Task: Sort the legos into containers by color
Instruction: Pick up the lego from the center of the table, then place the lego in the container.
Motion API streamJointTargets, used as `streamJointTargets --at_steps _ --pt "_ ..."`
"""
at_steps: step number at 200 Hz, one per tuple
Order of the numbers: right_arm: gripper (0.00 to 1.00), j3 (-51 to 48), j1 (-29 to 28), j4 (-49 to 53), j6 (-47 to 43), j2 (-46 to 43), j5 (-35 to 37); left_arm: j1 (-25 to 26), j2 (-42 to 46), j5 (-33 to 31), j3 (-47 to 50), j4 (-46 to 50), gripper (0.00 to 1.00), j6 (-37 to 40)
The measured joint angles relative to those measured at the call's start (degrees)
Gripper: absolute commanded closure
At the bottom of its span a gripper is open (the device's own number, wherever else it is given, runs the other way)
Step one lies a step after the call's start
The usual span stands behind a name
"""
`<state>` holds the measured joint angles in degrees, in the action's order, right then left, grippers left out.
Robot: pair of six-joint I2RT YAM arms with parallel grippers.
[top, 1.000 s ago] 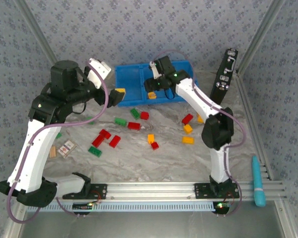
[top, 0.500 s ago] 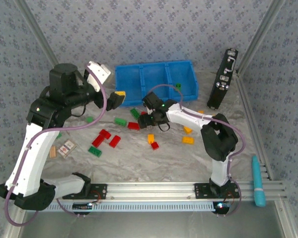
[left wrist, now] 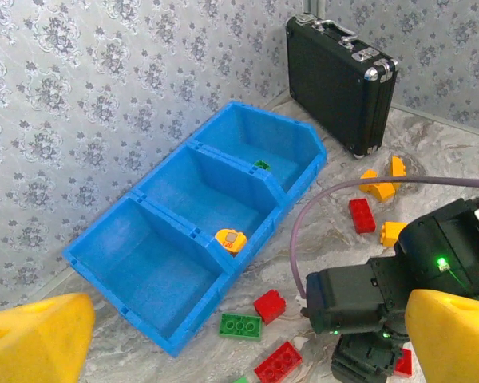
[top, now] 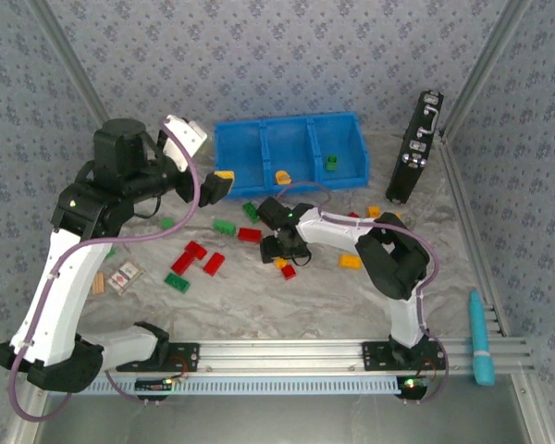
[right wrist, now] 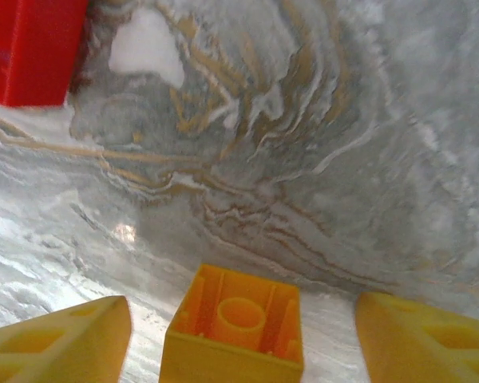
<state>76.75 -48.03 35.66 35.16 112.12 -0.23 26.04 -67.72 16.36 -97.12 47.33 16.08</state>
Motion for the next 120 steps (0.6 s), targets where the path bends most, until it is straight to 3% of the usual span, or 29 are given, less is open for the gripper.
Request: streamJointTargets --at_steps 25,51,91,120 --pt "0.59 0.00 -0.28 0.17 0.83 0.35 0.46 0.00 -0.31 0.20 0.24 -0.02 0.00 -0.02" --pt "0.68 0.11 -0.13 0.94 1.27 0.44 1.16 0.00 -0.31 0.20 0.33 -0.04 0.00 -0.02" --pt "0.72 0.96 0.98 2.80 -1.81 0.42 1.25 0.00 -0.31 0.17 0.33 -0.04 0.00 0.00" --pt "0.72 6.49 6.69 4.20 -8.44 0.42 3.72 0.00 -0.31 0.20 0.57 -0.33 0.00 0.00"
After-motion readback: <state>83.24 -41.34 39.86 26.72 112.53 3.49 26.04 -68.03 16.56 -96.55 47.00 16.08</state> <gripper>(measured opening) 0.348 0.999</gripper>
